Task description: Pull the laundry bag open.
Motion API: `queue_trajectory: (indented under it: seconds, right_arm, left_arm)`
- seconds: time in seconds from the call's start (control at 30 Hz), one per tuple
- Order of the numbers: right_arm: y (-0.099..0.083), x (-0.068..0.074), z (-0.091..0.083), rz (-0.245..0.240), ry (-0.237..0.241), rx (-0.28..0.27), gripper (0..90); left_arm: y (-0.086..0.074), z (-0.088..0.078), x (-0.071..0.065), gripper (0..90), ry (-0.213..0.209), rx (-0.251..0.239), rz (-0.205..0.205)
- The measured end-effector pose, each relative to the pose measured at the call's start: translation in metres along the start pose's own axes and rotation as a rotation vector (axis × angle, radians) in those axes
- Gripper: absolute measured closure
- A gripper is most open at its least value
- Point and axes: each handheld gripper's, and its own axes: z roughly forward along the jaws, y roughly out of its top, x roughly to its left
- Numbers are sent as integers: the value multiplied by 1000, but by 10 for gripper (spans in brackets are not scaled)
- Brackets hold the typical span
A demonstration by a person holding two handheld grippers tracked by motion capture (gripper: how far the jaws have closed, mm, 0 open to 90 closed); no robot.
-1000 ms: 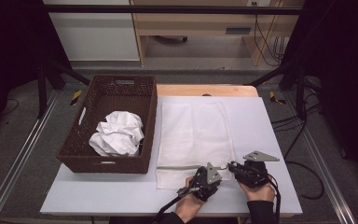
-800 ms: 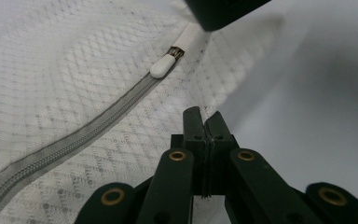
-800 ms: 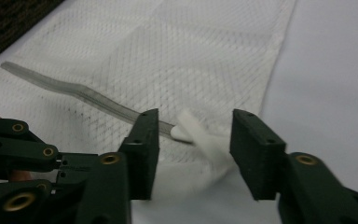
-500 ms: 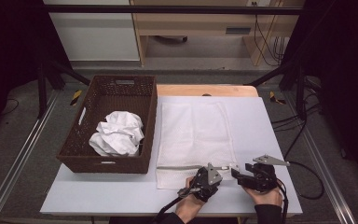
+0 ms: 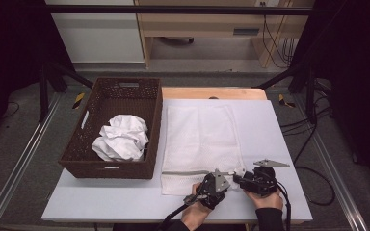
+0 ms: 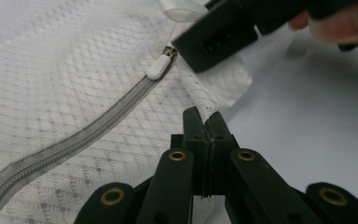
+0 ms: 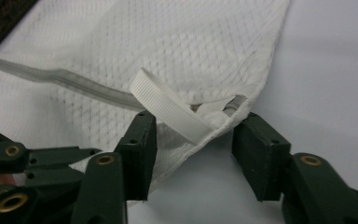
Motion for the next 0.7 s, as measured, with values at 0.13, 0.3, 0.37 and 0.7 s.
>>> queue_trajectory:
  seconds: [0.13, 0.3, 0.37, 0.7]
  right_arm:
    - [4, -1, -7, 12, 23, -45, 549]
    - [5, 1, -2, 6, 12, -17, 662]
    - [5, 1, -6, -4, 7, -28, 762]
    - [8, 11, -21, -74, 14, -82, 858]
  left_arm:
    - [0, 0, -1, 885, 2, 2, 10]
    - [0, 0, -2, 884, 0, 5, 12]
    - [0, 0, -2, 883, -2, 4, 12]
    - [-3, -10, 3, 751, -47, -12, -18]
